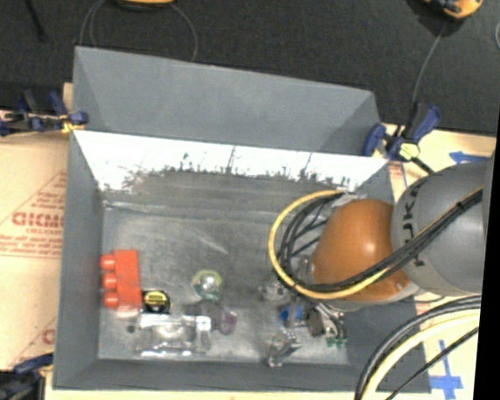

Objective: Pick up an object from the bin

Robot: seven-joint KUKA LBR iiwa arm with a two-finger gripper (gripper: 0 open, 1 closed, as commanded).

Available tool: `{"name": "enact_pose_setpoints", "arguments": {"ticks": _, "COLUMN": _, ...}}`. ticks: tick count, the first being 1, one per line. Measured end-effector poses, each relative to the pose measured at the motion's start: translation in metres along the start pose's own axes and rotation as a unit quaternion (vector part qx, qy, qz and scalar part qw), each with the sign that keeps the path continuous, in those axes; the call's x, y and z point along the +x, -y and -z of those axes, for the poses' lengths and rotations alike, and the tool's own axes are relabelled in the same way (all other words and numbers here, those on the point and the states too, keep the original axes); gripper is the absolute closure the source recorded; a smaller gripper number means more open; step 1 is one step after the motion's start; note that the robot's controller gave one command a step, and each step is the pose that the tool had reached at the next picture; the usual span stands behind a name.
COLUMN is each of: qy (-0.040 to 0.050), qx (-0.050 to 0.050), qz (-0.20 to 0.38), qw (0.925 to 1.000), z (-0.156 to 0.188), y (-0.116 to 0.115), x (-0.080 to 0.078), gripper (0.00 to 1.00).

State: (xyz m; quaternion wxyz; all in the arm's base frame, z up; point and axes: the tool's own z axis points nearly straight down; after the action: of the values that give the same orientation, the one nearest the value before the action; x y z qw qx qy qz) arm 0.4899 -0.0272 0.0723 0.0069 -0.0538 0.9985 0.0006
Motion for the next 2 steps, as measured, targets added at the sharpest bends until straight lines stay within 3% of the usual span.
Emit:
{"name": "enact_pose_setpoints", "arguments": {"ticks": 1, "qy": -0.0026, "qx": 0.002, "qz": 0.033, "qw": 0.9994, "z": 0.0037, "y": 0.0593, "x": -0.0233, "gripper": 0.0}}
{"name": "enact_pose_setpoints", "arguments": {"ticks": 2, "qy": -0.0003, "qx": 0.001, "qz": 0.033, "qw": 0.9994, "z": 0.006, "y": 0.0569, "x": -0.0253, "gripper": 1.0}}
